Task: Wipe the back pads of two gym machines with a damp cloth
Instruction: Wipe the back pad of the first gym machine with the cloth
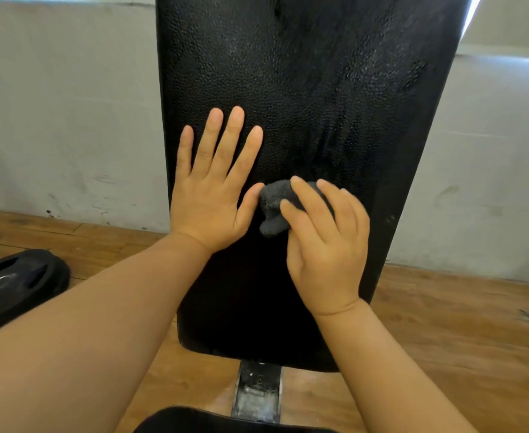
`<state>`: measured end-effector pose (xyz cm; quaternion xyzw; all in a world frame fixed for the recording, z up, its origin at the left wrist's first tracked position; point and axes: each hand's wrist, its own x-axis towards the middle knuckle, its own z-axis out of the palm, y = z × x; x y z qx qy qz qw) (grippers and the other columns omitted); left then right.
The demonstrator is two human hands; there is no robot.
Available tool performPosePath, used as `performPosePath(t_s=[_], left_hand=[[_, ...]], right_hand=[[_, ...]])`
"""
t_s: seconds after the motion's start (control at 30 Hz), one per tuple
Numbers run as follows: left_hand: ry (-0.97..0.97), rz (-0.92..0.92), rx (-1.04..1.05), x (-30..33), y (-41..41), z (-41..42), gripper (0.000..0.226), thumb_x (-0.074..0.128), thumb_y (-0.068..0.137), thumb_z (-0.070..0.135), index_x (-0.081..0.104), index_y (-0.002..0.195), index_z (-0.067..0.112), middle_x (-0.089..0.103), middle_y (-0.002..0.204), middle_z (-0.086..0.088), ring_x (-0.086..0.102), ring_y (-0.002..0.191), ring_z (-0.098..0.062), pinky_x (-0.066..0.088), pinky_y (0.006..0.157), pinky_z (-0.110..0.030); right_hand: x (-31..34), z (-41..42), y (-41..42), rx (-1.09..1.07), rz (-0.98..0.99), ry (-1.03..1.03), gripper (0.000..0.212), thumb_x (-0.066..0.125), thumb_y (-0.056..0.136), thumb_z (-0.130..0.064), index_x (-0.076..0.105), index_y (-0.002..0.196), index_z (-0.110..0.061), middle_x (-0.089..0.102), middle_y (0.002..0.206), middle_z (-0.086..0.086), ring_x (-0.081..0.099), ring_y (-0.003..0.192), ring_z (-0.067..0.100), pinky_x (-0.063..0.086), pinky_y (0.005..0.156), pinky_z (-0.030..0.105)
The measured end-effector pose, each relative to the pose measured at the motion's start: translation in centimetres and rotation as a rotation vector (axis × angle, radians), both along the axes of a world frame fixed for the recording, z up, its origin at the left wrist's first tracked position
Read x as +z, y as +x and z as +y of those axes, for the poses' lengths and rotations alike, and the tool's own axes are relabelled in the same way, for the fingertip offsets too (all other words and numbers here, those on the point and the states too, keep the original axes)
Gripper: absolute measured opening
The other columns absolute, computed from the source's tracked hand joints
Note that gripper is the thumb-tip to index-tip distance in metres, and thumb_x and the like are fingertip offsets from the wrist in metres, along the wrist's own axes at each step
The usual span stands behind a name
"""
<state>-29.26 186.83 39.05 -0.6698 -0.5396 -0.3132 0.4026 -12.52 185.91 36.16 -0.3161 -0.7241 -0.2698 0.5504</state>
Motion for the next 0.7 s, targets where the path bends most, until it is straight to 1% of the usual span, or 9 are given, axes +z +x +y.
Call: performPosePath(t_s=[0.1,0.2,0.3,0.4,0.53,0.7], left_hand=[[0.003,0.0,-0.006,0.0,0.0,0.0,0.057,0.026,0.098,0.039,0.02,0.148,0.012,0.024,0.152,-0.02,0.013,0.141,-0.036,0.004,0.115,-0.052],[-0.002,-0.001,-0.007,-0.1,-0.1,0.0,0.058,0.026,0.098,0.04,0.021,0.148,0.012,0.024,0.153,-0.02,0.013,0.141,-0.037,0.005,0.115,-0.052],[-0.002,0.003,-0.005,-0.3,-0.1,0.1,0.059,0.027,0.097,0.041,0.02,0.148,0.012,0.021,0.153,-0.018,0.011,0.142,-0.036,0.003,0.115,-0.051],[-0.001,0.002,-0.002,-0.4,-0.2,0.1,0.06,0.025,0.098,0.042,0.019,0.149,0.013,0.016,0.154,-0.015,0.003,0.146,-0.029,0.002,0.116,-0.05],[0.003,-0.012,-0.013,-0.5,-0.2,0.1,0.061,0.029,0.096,0.042,0.02,0.149,0.013,0.017,0.154,-0.015,-0.005,0.146,-0.023,0.003,0.116,-0.05],[0.019,-0.009,-0.013,-0.5,-0.2,0.3,0.061,0.031,0.094,0.041,0.022,0.148,0.013,0.019,0.153,-0.014,-0.004,0.146,-0.022,0.002,0.116,-0.049]], right_hand=[[0.4,0.0,-0.4,-0.006,0.058,-0.014,0.03,0.043,0.098,-0.008,0.073,0.095,-0.006,0.066,0.118,0.011,0.052,0.114,0.03,0.04,0.1,0.046],[-0.7,-0.5,-0.7,-0.012,0.088,-0.046,0.031,0.042,0.099,-0.009,0.073,0.095,-0.006,0.066,0.116,0.011,0.052,0.114,0.029,0.04,0.101,0.046],[-1.8,-0.8,-0.2,-0.016,0.048,-0.047,0.029,0.044,0.099,-0.009,0.073,0.095,-0.007,0.067,0.116,0.011,0.052,0.115,0.029,0.039,0.102,0.046],[-1.8,-0.8,0.2,-0.009,0.013,-0.05,0.029,0.045,0.098,-0.009,0.073,0.094,-0.007,0.068,0.114,0.01,0.052,0.113,0.028,0.04,0.101,0.045],[0.4,-0.1,0.1,0.003,0.053,-0.028,0.034,0.041,0.099,-0.011,0.074,0.092,-0.007,0.068,0.113,0.01,0.053,0.11,0.027,0.043,0.094,0.042],[4.4,1.9,0.3,-0.009,0.128,0.057,0.039,0.036,0.099,-0.011,0.074,0.091,-0.007,0.068,0.114,0.009,0.054,0.107,0.028,0.042,0.092,0.041]])
